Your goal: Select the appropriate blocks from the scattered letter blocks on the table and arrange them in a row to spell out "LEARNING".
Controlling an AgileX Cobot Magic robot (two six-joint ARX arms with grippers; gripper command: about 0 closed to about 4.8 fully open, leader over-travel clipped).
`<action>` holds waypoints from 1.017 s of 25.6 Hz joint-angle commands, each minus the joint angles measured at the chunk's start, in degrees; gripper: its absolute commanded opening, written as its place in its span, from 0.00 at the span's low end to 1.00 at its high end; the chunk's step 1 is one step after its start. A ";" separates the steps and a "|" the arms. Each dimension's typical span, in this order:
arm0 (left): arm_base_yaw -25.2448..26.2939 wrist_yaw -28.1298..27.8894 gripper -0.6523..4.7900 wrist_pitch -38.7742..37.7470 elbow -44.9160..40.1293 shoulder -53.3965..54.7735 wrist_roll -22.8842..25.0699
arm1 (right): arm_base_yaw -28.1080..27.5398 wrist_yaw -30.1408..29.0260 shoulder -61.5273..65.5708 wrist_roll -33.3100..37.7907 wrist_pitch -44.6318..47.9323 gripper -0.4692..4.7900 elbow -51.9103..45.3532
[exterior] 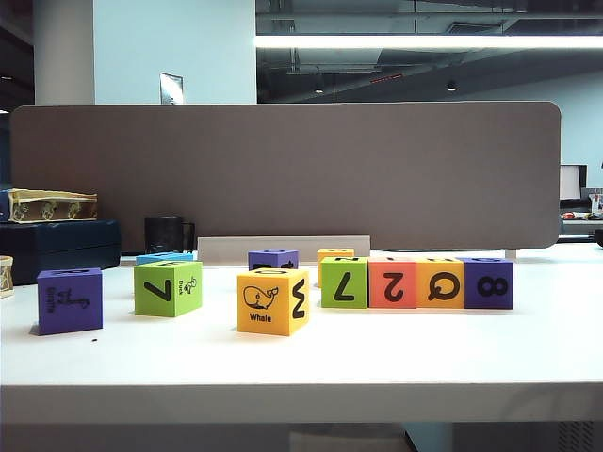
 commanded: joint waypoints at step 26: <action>-0.02 5.20 0.11 -1.66 5.33 0.04 0.24 | 6.38 -14.91 20.81 -0.42 -19.30 0.09 28.68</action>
